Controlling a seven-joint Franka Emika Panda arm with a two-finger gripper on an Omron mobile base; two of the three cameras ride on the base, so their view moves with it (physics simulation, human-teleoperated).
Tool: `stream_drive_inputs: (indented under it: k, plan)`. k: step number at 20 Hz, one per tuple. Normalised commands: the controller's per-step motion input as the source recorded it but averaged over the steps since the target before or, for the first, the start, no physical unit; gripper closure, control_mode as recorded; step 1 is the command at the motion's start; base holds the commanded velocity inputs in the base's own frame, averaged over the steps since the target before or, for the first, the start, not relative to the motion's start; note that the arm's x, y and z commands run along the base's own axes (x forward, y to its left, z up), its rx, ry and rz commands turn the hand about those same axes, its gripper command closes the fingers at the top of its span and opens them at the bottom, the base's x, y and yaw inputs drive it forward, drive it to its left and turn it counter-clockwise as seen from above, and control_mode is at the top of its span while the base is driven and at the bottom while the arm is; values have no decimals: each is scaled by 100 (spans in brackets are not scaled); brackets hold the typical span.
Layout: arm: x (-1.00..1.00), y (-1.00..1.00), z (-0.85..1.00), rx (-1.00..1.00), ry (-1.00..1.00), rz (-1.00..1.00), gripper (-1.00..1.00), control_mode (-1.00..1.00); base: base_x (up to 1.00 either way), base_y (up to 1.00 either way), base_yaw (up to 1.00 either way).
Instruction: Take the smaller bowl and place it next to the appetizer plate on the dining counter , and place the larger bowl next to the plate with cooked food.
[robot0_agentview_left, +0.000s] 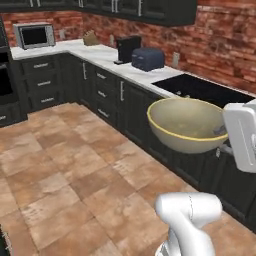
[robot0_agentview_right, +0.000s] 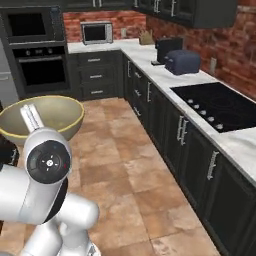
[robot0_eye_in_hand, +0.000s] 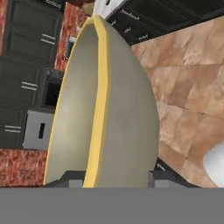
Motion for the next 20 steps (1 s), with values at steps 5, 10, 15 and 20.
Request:
stream_drive_inputs:
  k: [5, 10, 15, 20]
  plan:
    - [0, 0, 0, 0, 0, 0, 100, 100, 53, 9, 89]
    - [0, 0, 0, 0, 0, 0, 100, 100, 84, -16, 72]
    - [0, 0, 0, 0, 0, 0, 100, 100, 88, -64, 62]
    - [0, 0, 0, 0, 0, 0, 100, 100, 100, -99, 41]
